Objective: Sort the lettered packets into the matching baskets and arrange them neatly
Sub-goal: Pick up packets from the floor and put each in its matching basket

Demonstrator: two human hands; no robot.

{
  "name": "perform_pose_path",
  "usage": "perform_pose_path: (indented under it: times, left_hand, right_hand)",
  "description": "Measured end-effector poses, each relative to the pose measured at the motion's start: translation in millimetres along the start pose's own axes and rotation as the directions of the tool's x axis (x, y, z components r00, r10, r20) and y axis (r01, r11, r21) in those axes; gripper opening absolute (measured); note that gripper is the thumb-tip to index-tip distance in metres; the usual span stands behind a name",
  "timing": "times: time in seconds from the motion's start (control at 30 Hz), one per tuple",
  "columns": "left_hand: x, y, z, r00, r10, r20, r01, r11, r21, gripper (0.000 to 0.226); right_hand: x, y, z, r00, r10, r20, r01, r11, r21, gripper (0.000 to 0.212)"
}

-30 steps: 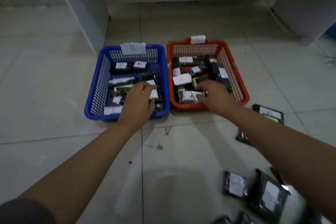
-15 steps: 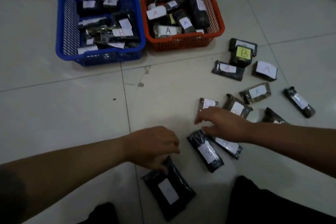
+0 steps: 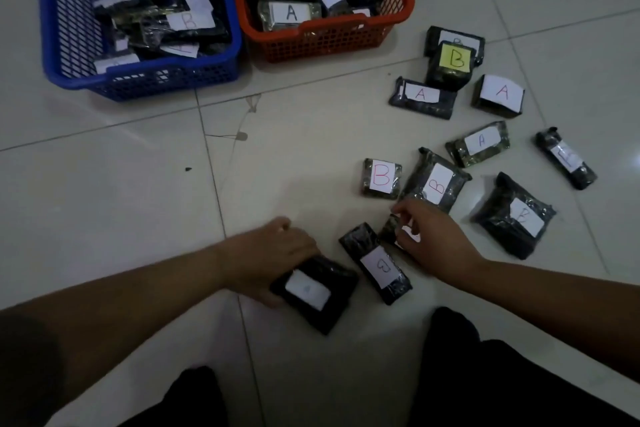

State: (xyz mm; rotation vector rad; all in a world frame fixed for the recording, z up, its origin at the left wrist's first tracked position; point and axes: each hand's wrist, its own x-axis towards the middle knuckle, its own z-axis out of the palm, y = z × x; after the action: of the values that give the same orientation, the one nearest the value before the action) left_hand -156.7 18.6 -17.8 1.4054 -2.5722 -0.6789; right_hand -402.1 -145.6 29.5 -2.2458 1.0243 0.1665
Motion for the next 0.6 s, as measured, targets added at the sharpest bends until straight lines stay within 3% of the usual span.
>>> perform_pose_path:
  times: [0.17,0.27,0.37,0.47,0.6]
  left_hand:
    - [-15,-47,-30,0.94,-0.308,-0.147,0.322,0.943,0.08,0.073]
    - [-18,-61,-40,0.884,-0.416,-0.213,0.446,0.888,0.115,0.08]
    - [-16,-67,-45,0.834,-0.482,-0.268,0.52,0.85,0.091,0.083]
    - [-11,-71,-49,0.797,-0.514,-0.316,0.551,0.834,0.036,0.085]
    - [-7,-78,-58,0.767,-0.52,-0.376,0.563,0.827,0.005,0.088]
  right_hand:
    - [-22,-2,3,0.99,0.059,0.13,-0.062,0.998,0.014,0.029]
    - [-32,-19,18,0.971,0.096,0.217,-0.071,0.99,-0.118,0.051]
    - [-31,-33,32,0.958,0.141,0.248,-0.061,0.951,-0.304,0.074]
    - [-22,-38,40,0.963,0.095,0.254,0.007,0.927,-0.375,0.081]
    - [-4,-31,31,0.962,-0.051,0.27,0.126,0.954,-0.271,0.083]
